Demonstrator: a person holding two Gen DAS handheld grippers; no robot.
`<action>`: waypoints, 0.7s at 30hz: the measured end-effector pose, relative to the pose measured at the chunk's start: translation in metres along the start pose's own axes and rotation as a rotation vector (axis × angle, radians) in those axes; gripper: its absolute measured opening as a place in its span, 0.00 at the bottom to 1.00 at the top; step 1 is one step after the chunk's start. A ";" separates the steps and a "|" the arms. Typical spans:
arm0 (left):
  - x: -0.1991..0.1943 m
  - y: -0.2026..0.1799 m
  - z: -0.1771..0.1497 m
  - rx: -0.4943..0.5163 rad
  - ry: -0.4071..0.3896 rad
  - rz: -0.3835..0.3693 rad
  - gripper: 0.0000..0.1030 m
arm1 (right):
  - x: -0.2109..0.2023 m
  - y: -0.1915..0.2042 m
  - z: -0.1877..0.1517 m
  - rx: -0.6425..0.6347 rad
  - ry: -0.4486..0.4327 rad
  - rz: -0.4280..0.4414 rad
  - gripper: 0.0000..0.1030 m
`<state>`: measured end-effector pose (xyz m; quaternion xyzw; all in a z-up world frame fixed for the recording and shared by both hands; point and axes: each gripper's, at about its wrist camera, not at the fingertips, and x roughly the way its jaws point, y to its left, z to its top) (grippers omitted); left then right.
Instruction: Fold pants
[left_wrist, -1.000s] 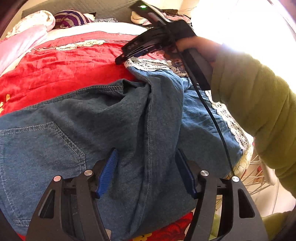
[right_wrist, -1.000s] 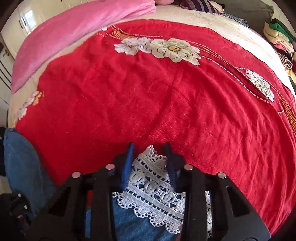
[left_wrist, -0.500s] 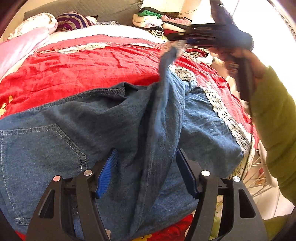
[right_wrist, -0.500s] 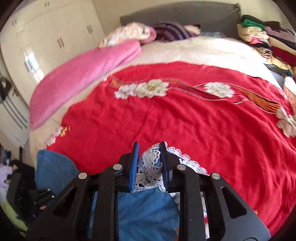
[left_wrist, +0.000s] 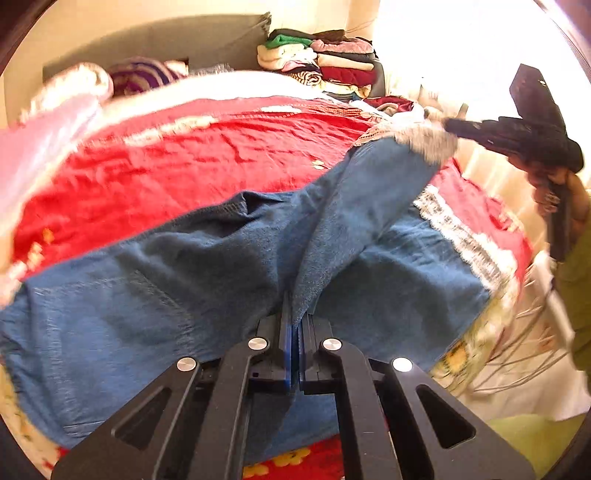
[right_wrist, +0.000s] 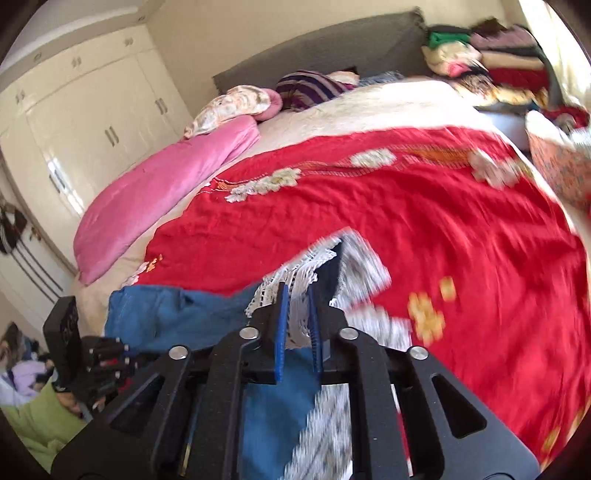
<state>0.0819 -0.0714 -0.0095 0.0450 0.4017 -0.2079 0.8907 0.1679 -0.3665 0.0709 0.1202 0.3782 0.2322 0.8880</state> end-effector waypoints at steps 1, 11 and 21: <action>-0.002 -0.003 -0.002 0.014 -0.003 0.010 0.01 | -0.006 -0.006 -0.013 0.032 0.001 0.010 0.03; 0.001 -0.010 -0.010 0.016 0.036 0.000 0.02 | -0.005 -0.010 -0.058 -0.025 0.072 -0.017 0.24; 0.009 -0.006 -0.012 0.001 0.046 0.019 0.03 | 0.058 -0.028 -0.060 -0.047 0.175 -0.028 0.31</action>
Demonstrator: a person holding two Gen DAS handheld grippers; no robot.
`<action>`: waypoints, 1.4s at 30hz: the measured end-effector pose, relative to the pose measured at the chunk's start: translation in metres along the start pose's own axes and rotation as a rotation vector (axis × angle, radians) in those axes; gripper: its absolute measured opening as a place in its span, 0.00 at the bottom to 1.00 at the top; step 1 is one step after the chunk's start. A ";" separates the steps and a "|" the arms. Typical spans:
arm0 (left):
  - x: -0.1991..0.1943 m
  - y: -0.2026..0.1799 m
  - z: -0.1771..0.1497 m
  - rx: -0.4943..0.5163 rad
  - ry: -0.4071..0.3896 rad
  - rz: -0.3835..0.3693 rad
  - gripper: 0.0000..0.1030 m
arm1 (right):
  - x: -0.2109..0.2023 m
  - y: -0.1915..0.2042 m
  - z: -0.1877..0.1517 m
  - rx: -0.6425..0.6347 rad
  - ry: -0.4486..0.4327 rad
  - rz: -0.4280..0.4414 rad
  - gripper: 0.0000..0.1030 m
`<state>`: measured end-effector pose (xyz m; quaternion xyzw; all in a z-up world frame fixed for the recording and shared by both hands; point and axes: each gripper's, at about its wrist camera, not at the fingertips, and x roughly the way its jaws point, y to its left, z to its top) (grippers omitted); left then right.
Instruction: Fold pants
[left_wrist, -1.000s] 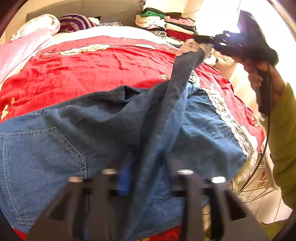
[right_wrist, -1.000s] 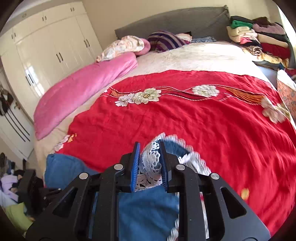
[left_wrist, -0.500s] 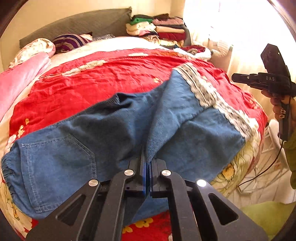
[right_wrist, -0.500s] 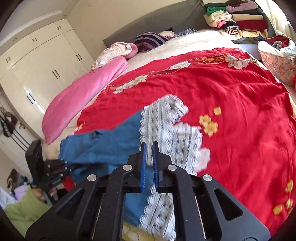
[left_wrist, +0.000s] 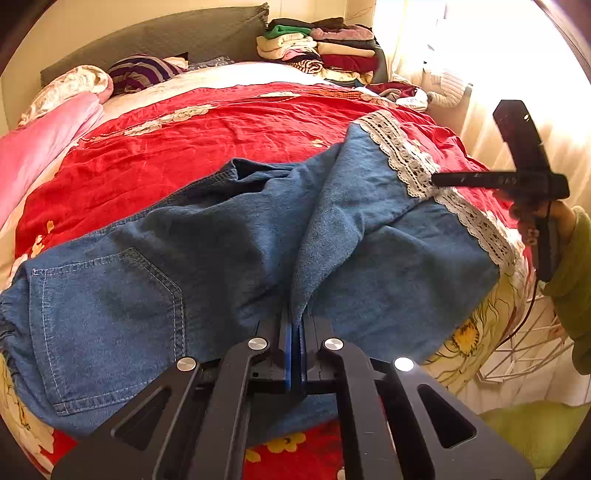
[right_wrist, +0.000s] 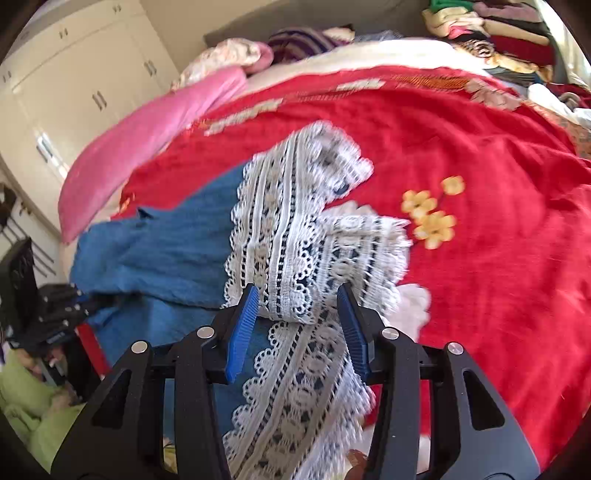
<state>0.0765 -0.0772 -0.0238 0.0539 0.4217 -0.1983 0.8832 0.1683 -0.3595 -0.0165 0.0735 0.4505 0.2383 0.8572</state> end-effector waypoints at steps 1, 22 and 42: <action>0.001 0.001 0.000 -0.002 -0.002 0.006 0.03 | 0.007 0.000 -0.001 -0.004 0.006 0.032 0.11; -0.023 -0.015 -0.025 0.135 -0.026 -0.029 0.04 | -0.100 0.020 -0.072 -0.058 0.033 0.133 0.04; -0.028 -0.020 -0.037 0.144 0.012 -0.061 0.45 | -0.123 0.042 -0.058 -0.200 -0.095 -0.023 0.31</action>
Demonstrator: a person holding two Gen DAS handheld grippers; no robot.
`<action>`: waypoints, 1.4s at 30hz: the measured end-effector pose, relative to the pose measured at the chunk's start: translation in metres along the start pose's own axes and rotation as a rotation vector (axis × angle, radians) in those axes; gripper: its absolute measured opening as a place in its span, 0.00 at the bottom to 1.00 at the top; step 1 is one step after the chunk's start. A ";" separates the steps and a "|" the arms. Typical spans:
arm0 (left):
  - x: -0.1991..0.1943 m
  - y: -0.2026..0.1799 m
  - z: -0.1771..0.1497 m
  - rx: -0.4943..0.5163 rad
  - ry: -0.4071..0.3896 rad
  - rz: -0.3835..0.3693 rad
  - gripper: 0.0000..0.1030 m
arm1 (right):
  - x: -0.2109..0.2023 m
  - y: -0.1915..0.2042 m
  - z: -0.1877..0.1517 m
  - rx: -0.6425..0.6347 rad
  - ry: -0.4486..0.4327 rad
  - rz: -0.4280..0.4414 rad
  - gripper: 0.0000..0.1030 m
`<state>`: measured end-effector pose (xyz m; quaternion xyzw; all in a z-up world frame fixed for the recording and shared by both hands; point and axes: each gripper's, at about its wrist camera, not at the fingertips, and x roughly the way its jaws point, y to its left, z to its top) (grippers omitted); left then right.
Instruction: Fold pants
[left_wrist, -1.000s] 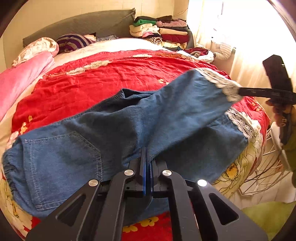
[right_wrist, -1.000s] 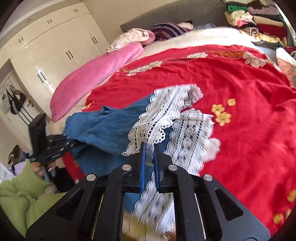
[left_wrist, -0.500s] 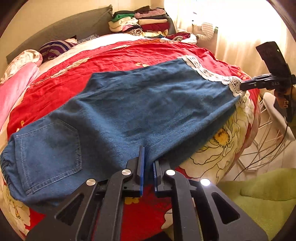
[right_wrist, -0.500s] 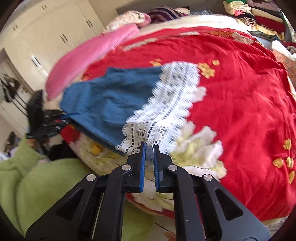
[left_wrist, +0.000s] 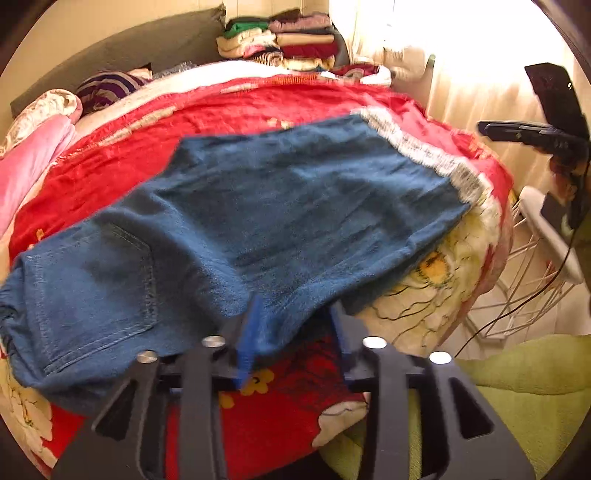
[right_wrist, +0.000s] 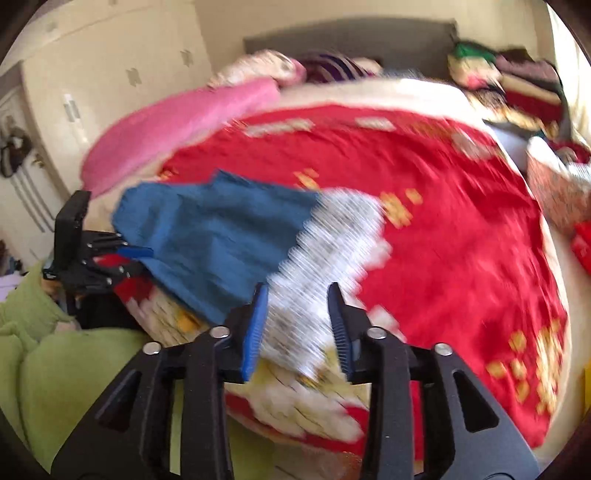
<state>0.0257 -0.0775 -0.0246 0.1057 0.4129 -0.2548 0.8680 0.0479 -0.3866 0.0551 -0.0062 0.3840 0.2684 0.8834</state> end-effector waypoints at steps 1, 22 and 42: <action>-0.010 0.003 0.000 0.000 -0.019 0.018 0.52 | 0.007 0.009 0.003 -0.021 -0.007 0.023 0.33; -0.053 0.184 -0.058 -0.773 -0.126 0.337 0.43 | 0.087 0.012 -0.009 0.025 0.177 -0.033 0.46; -0.118 0.175 -0.024 -0.659 -0.253 0.512 0.70 | 0.061 0.007 0.000 0.039 0.056 -0.051 0.69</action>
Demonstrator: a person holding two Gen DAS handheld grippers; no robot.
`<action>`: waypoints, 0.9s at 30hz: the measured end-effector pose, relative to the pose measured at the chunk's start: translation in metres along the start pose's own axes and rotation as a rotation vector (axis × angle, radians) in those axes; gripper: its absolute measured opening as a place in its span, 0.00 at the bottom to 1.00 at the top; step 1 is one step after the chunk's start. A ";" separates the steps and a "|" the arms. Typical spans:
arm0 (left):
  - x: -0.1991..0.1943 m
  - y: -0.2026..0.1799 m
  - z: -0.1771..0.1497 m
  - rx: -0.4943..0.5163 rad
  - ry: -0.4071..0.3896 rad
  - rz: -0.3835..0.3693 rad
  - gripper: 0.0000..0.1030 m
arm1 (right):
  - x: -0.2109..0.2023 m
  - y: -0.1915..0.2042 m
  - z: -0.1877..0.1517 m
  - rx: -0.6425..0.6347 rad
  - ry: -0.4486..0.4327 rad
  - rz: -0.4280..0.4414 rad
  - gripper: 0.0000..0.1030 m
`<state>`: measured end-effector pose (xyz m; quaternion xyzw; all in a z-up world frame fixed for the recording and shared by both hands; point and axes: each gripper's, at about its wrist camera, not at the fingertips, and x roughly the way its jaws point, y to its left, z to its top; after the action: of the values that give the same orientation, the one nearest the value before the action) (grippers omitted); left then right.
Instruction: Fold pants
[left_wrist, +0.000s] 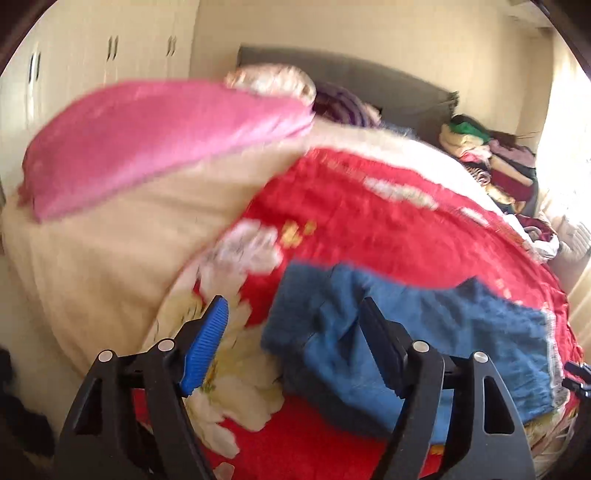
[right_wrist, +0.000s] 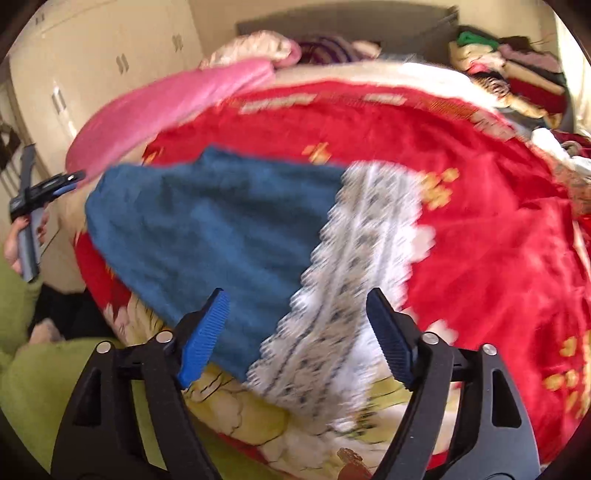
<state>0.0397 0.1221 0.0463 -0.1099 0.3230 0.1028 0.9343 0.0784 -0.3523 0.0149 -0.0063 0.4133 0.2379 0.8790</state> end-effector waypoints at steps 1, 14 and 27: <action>-0.006 -0.008 0.008 0.016 -0.013 -0.024 0.74 | -0.005 -0.007 0.004 0.022 -0.023 0.006 0.70; 0.051 -0.153 0.022 0.273 0.135 -0.339 0.84 | 0.017 -0.088 0.062 0.246 -0.103 0.031 0.70; 0.154 -0.223 0.022 0.431 0.314 -0.303 0.84 | 0.065 -0.109 0.072 0.291 -0.043 0.097 0.70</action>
<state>0.2297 -0.0658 -0.0019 0.0291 0.4576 -0.1268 0.8796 0.2120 -0.4074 -0.0054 0.1462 0.4243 0.2177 0.8668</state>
